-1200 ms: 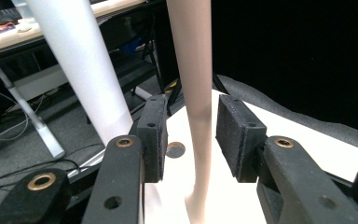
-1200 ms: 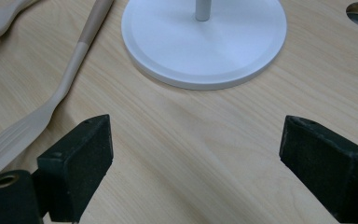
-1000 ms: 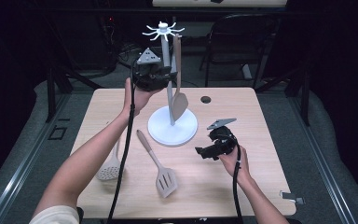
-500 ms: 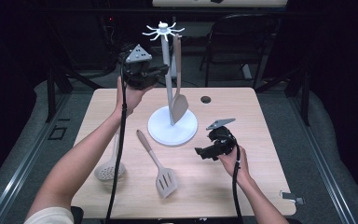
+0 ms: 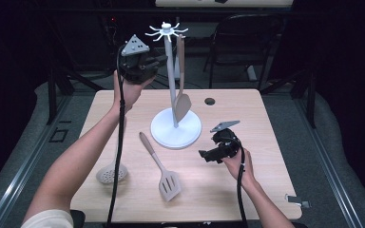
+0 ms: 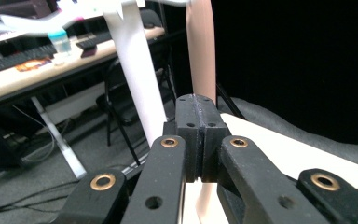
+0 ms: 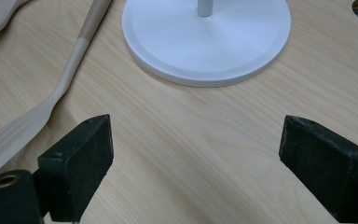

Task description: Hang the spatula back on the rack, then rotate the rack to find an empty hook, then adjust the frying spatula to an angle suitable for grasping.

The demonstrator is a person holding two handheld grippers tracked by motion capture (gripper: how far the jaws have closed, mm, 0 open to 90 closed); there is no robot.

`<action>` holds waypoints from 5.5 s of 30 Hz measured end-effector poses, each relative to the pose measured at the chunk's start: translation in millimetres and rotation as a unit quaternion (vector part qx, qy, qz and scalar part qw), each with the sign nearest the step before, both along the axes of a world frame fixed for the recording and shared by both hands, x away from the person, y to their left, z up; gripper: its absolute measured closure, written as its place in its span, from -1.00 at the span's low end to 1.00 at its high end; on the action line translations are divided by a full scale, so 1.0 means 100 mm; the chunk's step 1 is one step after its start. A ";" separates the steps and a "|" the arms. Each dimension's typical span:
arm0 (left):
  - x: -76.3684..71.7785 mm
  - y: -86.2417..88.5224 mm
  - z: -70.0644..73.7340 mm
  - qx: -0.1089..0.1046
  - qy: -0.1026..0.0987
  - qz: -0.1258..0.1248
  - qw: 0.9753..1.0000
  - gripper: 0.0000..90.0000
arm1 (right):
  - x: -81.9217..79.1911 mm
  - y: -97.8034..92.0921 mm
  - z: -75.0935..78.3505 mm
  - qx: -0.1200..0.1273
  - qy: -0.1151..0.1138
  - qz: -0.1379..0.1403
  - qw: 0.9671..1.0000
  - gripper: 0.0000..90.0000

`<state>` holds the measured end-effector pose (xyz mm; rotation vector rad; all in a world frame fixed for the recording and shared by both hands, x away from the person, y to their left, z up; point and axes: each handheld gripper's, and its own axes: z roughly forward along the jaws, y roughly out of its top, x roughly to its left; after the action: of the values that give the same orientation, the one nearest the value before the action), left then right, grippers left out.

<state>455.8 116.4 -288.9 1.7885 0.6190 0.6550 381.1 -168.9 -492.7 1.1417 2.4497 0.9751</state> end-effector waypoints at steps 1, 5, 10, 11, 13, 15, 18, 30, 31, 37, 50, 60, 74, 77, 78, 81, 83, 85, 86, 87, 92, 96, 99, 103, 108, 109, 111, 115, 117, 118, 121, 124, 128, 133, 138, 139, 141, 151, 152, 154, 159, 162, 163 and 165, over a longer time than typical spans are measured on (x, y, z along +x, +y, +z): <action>0.00 0.01 0.03 -0.002 -0.004 0.001 1.000 1.00 | 0.00 0.00 0.00 -0.001 0.001 0.001 1.000 -0.79; -0.02 0.03 0.12 -0.007 -0.014 0.005 1.000 1.00 | 0.00 0.01 -0.01 -0.001 0.001 0.000 1.000 -0.79; -0.04 0.04 0.18 -0.011 -0.020 0.006 1.000 1.00 | 0.00 0.01 0.00 -0.005 0.002 0.003 1.000 -0.79; -0.04 0.04 0.19 -0.010 -0.022 0.006 1.000 1.00 | 0.00 0.01 0.00 -0.005 0.002 0.003 1.000 -0.79; -0.05 0.04 0.22 -0.010 -0.024 0.005 1.000 1.00 | 0.00 0.01 -0.01 -0.003 0.002 0.003 1.000 -0.79; -0.06 0.04 0.24 -0.010 -0.027 0.007 1.000 1.00 | 0.00 0.01 0.00 -0.006 0.002 0.003 1.000 -0.79; -0.05 0.05 0.27 -0.012 -0.032 0.010 0.999 1.00 | 0.00 0.01 0.00 -0.007 0.001 0.002 1.000 -0.79; 0.03 0.15 0.28 -0.025 -0.029 0.036 0.999 1.00 | 0.00 0.00 -0.02 -0.010 0.002 0.000 1.000 -0.78; 0.04 0.16 0.29 -0.027 -0.028 0.037 0.999 1.00 | 0.01 0.00 -0.02 -0.012 0.001 0.000 1.000 -0.78; 0.09 0.20 0.28 -0.026 -0.026 0.049 0.998 1.00 | -0.01 0.03 -0.03 -0.012 0.003 0.004 1.000 -0.78; 0.26 0.27 0.27 -0.044 -0.012 0.073 0.996 1.00 | -0.01 0.02 -0.02 -0.016 0.000 0.003 1.000 -0.78; 0.34 0.31 0.29 -0.047 -0.008 0.082 0.995 1.00 | -0.01 0.02 -0.02 -0.020 0.004 0.004 1.000 -0.78; 0.06 0.30 0.16 -0.014 -0.020 0.054 0.998 1.00 | 0.00 0.03 -0.02 -0.023 0.006 0.005 1.000 -0.77; -0.01 0.25 0.20 -0.015 -0.028 0.042 0.999 1.00 | 0.00 0.03 -0.03 -0.023 0.005 0.006 1.000 -0.77; -0.02 0.23 0.22 -0.016 -0.032 0.040 0.999 1.00 | 0.00 0.03 -0.03 -0.023 0.004 0.006 1.000 -0.77; -0.03 0.20 0.27 -0.018 -0.035 0.039 0.998 1.00 | 0.00 0.04 -0.03 -0.024 0.004 0.007 1.000 -0.77; -0.01 0.20 0.30 -0.020 -0.033 0.042 0.998 1.00 | 0.00 0.04 -0.03 -0.022 0.003 0.006 1.000 -0.77; 0.02 0.21 0.30 -0.026 -0.030 0.045 0.998 1.00 | 0.00 0.03 -0.03 -0.026 0.006 0.007 1.000 -0.77; 0.04 0.22 0.30 -0.029 -0.027 0.047 0.998 1.00 | 0.00 0.03 -0.03 -0.021 0.005 0.005 1.000 -0.77; 0.05 0.23 0.29 -0.032 -0.025 0.047 0.998 1.00 | -0.01 0.03 -0.03 -0.017 0.004 0.003 1.000 -0.77; 0.07 0.25 0.28 -0.033 -0.019 0.054 0.998 1.00 | 0.00 0.02 -0.03 -0.017 0.005 0.005 1.000 -0.77; 0.04 0.28 0.25 -0.034 -0.020 0.052 0.998 0.97 | -0.01 0.02 -0.02 -0.022 0.005 0.008 1.000 -0.77; 0.03 0.32 0.20 -0.031 -0.015 0.052 0.998 0.89 | 0.00 0.03 -0.03 -0.019 0.003 0.009 1.000 -0.77; 0.06 0.38 0.09 -0.021 0.001 0.062 0.998 0.60 | -0.01 0.03 -0.03 -0.022 0.005 0.010 1.000 -0.77; 0.11 0.46 -0.12 -0.012 0.039 0.077 0.996 0.12 | -0.01 0.04 -0.03 -0.018 0.008 0.013 1.000 -0.77; 0.11 0.47 -0.18 -0.012 0.048 0.077 0.996 0.04 | -0.01 0.04 -0.03 -0.019 0.009 0.013 1.000 -0.77; 0.12 0.49 -0.30 -0.004 0.059 0.081 0.995 -0.10 | -0.01 0.05 -0.04 -0.018 0.008 0.012 1.000 -0.77; 0.13 0.54 -0.52 0.006 0.084 0.086 0.993 -0.35 | -0.02 0.06 -0.04 -0.016 0.004 0.015 1.000 -0.77; 0.12 0.54 -0.63 0.016 0.097 0.093 0.991 -0.49 | -0.02 0.07 -0.03 -0.021 0.003 0.016 1.000 -0.77; 0.12 0.55 -0.68 0.019 0.103 0.093 0.990 -0.55 | -0.02 0.07 -0.03 -0.019 0.004 0.016 1.000 -0.77; 0.10 0.59 -0.84 0.023 0.120 0.094 0.988 -0.64 | -0.02 0.08 -0.04 -0.024 0.008 0.020 0.999 -0.77; 0.05 0.63 -1.01 0.015 0.137 0.097 0.986 -0.66 | -0.02 0.09 -0.06 -0.020 0.006 0.019 1.000 -0.76; 0.00 0.65 -1.31 0.015 0.171 0.102 0.980 -0.74 | -0.03 0.10 -0.05 -0.023 0.004 0.021 1.000 -0.75; -0.07 0.65 -1.54 0.035 0.192 0.109 0.975 -0.80 | -0.03 0.12 -0.08 -0.028 0.010 0.024 0.999 -0.75; -0.16 0.67 -1.75 0.052 0.201 0.105 0.973 -0.80 | -0.02 0.14 -0.10 -0.034 0.014 0.030 0.999 -0.75; -0.18 0.67 -1.80 0.052 0.201 0.106 0.973 -0.79 | -0.03 0.14 -0.10 -0.038 0.014 0.032 0.999 -0.75; -0.22 0.66 -1.87 0.060 0.204 0.107 0.971 -0.79 | -0.03 0.15 -0.11 -0.044 0.016 0.034 0.998 -0.75; -0.33 0.70 -1.98 0.051 0.213 0.116 0.969 -0.92 | -0.04 0.14 -0.10 -0.049 0.006 0.035 0.998 -0.75; -0.34 0.71 -1.99 0.049 0.218 0.119 0.967 -0.95 | -0.03 0.14 -0.10 -0.046 0.006 0.037 0.998 -0.75; -0.34 0.73 -2.01 0.044 0.223 0.122 0.966 -1.00 | -0.03 0.14 -0.10 -0.037 0.011 0.040 0.998 -0.75; -0.37 0.78 -2.04 0.033 0.235 0.129 0.963 -1.00 | -0.03 0.17 -0.12 -0.036 0.018 0.043 0.998 -0.66; -0.39 0.79 -2.05 0.029 0.241 0.130 0.961 -1.00 | -0.03 0.20 -0.14 -0.031 0.029 0.053 0.998 -0.58; -0.40 0.80 -2.05 0.029 0.241 0.130 0.961 -1.00 | -0.04 0.22 -0.13 -0.037 0.035 0.054 0.997 -0.56; -0.42 0.79 -2.06 0.026 0.244 0.134 0.960 -1.00 | -0.06 0.27 -0.13 -0.037 0.035 0.064 0.997 -0.49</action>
<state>413.7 195.4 -495.1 1.9462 1.2037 0.4046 374.7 -142.4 -505.5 1.0215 2.6193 0.8836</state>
